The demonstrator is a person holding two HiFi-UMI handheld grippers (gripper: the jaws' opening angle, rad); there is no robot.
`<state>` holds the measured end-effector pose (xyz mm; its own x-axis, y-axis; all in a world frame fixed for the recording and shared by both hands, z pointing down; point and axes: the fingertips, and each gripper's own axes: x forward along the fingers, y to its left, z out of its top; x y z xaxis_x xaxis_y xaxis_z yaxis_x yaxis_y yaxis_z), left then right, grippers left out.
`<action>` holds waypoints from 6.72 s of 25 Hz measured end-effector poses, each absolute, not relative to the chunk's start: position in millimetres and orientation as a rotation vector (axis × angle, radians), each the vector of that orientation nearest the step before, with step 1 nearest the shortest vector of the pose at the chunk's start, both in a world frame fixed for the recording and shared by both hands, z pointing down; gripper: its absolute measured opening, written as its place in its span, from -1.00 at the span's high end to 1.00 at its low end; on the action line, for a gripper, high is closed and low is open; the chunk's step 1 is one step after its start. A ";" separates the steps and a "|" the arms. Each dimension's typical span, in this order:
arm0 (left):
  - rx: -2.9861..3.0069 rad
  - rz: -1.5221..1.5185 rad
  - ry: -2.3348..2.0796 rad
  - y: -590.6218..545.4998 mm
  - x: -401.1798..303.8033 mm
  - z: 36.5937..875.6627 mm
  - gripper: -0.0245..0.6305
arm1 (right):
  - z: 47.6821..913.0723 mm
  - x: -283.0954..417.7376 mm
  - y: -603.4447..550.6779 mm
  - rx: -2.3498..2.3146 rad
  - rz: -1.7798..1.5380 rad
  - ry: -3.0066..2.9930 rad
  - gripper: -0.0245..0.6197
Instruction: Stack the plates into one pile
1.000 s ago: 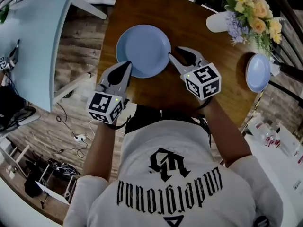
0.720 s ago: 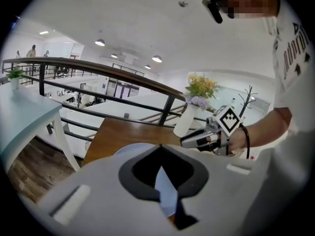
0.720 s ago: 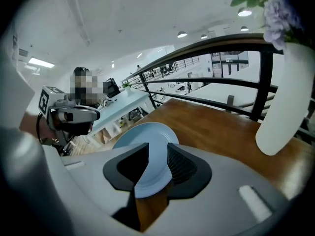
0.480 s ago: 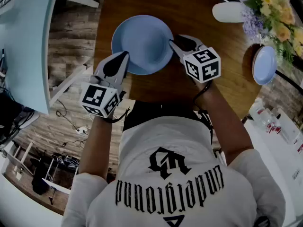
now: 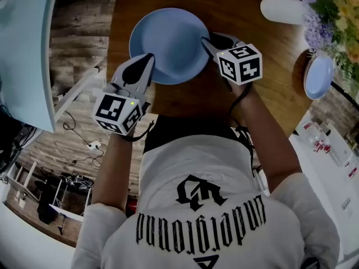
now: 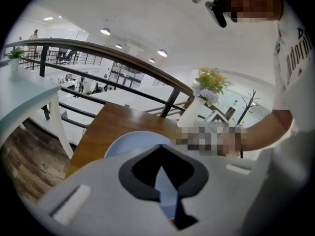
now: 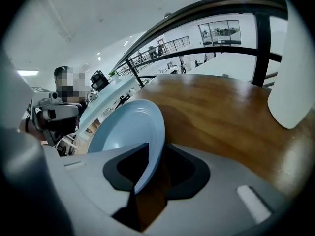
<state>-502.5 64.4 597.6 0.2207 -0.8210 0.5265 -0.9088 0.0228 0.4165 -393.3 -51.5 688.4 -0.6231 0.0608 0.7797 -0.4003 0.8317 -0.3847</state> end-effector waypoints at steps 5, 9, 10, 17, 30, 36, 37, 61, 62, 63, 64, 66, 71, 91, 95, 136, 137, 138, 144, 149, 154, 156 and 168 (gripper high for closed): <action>1.782 0.145 -1.599 66.9 -501.5 603.3 0.78 | 697.1 -395.9 -47.4 0.242 0.701 -2.125 0.62; 1.773 0.141 -1.594 70.3 -499.3 605.2 0.78 | 703.7 -394.4 -45.7 0.238 0.722 -2.094 0.75; 1.772 0.139 -1.593 70.3 -498.6 605.8 0.78 | 704.3 -393.8 -46.4 0.241 0.734 -2.091 0.77; 1.769 0.132 -1.607 71.8 -499.8 601.6 0.78 | 701.1 -400.1 -44.7 0.244 0.731 -2.094 0.84; 1.775 0.125 -1.643 83.7 -481.0 580.5 0.78 | 671.6 -391.0 -32.1 0.209 0.720 -2.135 0.87; 1.784 0.120 -1.670 87.3 -459.2 564.6 0.78 | 651.4 -371.5 -30.0 0.210 0.733 -2.170 0.86; 1.787 0.116 -1.674 87.6 -454.4 561.3 0.78 | 647.5 -367.0 -29.7 0.211 0.733 -2.174 0.87; 1.946 0.146 -1.835 76.4 -334.7 444.0 0.78 | 518.1 -245.7 -52.5 0.292 0.724 -2.381 0.86; 1.954 0.151 -1.843 75.8 -329.9 438.4 0.78 | 512.7 -240.3 -53.7 0.296 0.724 -2.390 0.86; 1.962 0.156 -1.850 75.5 -325.1 432.7 0.78 | 507.4 -235.0 -54.6 0.300 0.728 -2.398 0.86; 1.970 0.161 -1.858 75.2 -320.3 427.1 0.78 | 502.3 -230.1 -55.4 0.304 0.734 -2.406 0.86; 1.985 0.170 -1.872 74.5 -310.3 417.2 0.78 | 493.2 -221.5 -56.6 0.305 0.749 -2.422 0.86; 2.011 0.175 -1.881 71.6 -282.2 405.4 0.78 | 477.2 -200.1 -58.4 0.304 0.753 -2.457 0.86; 2.318 0.240 -1.611 45.2 -224.6 374.6 0.78 | 444.6 -102.0 -61.2 0.686 0.831 -2.470 0.86; 2.364 0.245 -1.536 53.7 -225.3 373.7 0.78 | 440.7 -95.5 -46.8 0.767 0.863 -2.459 0.86; 2.518 0.224 -1.323 -32.1 -41.4 369.7 0.78 | 445.8 131.7 -104.4 1.073 0.974 -2.402 0.86; 2.511 0.223 -1.328 -38.1 -32.7 372.0 0.78 | 447.7 140.7 -110.8 1.066 0.975 -2.401 0.86; 2.503 0.222 -1.333 -43.8 -24.6 374.0 0.78 | 449.5 149.1 -116.8 1.059 0.976 -2.400 0.86; 2.457 0.209 -1.374 -76.6 16.1 382.9 0.78 | 461.5 195.5 -152.3 1.018 0.981 -2.377 0.86; 2.425 0.221 -1.393 -97.7 42.4 389.4 0.78 | 468.7 223.8 -177.4 0.987 0.990 -2.369 0.86; 2.405 0.261 -1.401 -115.9 63.6 401.5 0.78 | 483.9 246.8 -199.8 0.973 1.023 -2.365 0.86; 2.396 0.279 -1.401 -124.5 70.4 407.1 0.78 | 492.2 255.4 -208.4 0.968 1.043 -2.354 0.86; 2.312 0.349 -1.425 -160.4 86.0 436.3 0.78 | 528.7 300.3 -256.7 0.984 1.159 -2.274 0.85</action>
